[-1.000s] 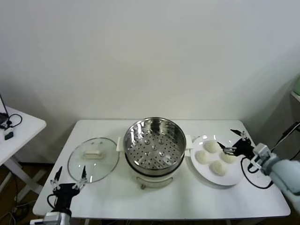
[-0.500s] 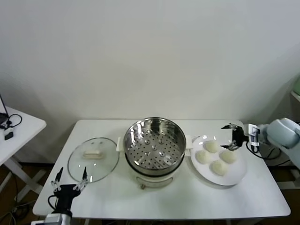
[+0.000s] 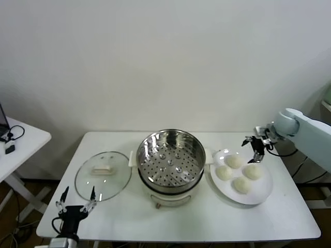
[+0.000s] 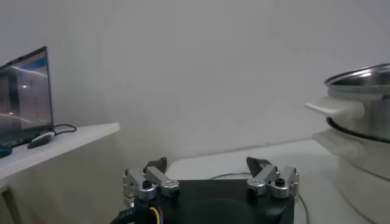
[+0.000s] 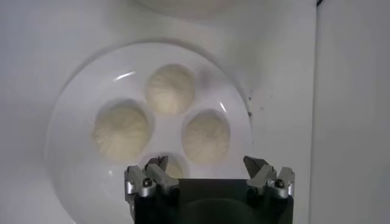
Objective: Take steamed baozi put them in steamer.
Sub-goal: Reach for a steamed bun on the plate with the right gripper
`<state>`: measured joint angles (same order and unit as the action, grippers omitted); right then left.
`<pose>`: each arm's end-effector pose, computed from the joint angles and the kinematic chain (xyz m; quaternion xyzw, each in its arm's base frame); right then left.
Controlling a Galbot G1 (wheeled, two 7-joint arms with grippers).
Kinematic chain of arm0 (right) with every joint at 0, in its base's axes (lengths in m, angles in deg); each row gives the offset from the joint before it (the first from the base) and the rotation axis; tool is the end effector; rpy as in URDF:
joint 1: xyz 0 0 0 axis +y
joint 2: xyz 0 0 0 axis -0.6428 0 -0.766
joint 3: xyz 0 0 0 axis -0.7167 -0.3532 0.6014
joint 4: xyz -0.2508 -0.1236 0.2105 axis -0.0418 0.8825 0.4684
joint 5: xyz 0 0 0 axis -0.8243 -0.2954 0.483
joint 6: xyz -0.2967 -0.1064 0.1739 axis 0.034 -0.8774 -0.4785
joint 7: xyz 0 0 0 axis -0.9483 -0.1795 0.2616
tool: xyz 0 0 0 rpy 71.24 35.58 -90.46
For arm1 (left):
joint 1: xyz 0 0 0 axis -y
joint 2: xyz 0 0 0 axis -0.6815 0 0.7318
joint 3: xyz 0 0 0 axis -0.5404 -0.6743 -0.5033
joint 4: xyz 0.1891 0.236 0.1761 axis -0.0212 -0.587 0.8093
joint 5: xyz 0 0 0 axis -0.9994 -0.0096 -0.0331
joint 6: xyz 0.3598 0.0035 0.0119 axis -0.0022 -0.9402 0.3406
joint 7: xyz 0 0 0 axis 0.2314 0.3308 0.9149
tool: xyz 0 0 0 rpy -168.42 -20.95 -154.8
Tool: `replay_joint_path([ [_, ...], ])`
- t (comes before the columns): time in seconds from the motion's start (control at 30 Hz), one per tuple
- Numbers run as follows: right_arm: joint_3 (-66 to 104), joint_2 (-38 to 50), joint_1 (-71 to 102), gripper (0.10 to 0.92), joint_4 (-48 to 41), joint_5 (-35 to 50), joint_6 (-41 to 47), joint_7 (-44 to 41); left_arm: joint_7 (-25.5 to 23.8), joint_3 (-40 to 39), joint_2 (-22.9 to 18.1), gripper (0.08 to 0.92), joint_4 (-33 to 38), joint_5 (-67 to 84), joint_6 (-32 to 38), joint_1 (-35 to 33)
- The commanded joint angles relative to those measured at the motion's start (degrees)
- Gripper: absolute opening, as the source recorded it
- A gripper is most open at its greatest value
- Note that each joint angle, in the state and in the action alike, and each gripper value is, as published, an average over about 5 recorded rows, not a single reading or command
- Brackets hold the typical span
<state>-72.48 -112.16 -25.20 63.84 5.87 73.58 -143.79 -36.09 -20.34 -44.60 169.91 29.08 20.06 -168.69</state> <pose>0.5731 -0.2132 -0.1613 0.4928 -0.5539 0.5448 0.3918 0.1347 0.0883 -0.3506 0.0749 -0.9892 -0.1024 0.0736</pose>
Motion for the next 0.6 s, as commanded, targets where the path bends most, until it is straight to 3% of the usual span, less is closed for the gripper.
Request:
replay_joint_path([
  [0.03,-1.2,-7.4,0.4,0.823,-10.1,-1.8,-1.6,-1.6,0.0,0.4,-2.8,0.823,-0.5,-0.2,0.3,0.1],
  [0.6,7.0,-12.3,8.9,0.823,-16.2,-6.6,-1.2,-0.5,0.1,0.5,-2.8,0.823,-1.9,-0.9,0.4,0.2],
])
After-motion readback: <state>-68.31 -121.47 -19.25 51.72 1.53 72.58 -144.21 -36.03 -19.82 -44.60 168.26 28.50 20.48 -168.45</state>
